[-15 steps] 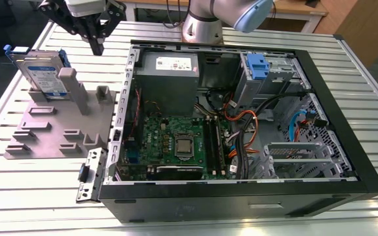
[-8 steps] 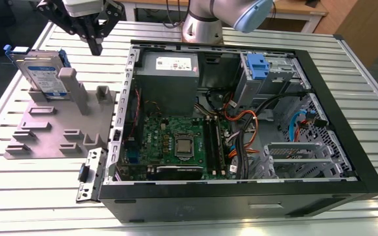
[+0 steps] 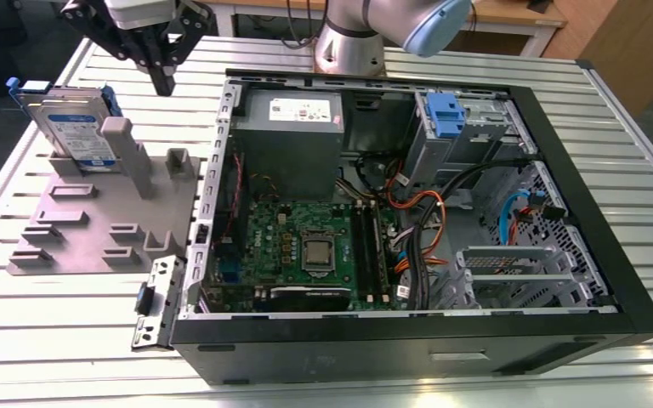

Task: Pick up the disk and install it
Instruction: 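Reach for the disk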

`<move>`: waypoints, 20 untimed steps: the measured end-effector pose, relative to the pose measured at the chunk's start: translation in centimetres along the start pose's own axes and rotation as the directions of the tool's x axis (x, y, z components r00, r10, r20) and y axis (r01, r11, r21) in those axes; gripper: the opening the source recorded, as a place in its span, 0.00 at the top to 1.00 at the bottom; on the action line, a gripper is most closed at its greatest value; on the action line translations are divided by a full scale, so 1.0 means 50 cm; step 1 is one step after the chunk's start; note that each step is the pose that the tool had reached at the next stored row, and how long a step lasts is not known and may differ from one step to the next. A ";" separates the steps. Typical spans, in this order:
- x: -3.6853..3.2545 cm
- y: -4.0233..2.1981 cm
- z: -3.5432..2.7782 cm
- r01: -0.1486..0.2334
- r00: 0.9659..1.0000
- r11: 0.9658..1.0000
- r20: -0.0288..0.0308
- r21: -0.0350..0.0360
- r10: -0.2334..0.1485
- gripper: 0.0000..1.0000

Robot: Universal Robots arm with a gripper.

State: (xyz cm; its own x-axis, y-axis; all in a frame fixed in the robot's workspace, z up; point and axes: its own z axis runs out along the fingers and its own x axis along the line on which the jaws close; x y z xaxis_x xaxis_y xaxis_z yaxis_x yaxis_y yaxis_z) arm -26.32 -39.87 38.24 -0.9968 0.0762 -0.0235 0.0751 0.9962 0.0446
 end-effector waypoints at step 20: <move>0.018 -0.001 0.002 0.000 1.000 1.000 0.000 0.000 0.000 0.89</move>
State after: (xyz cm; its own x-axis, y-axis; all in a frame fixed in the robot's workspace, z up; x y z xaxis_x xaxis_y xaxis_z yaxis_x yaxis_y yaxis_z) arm -27.22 -39.87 38.12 -0.9968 0.0763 -0.0233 0.0752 0.9962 0.0446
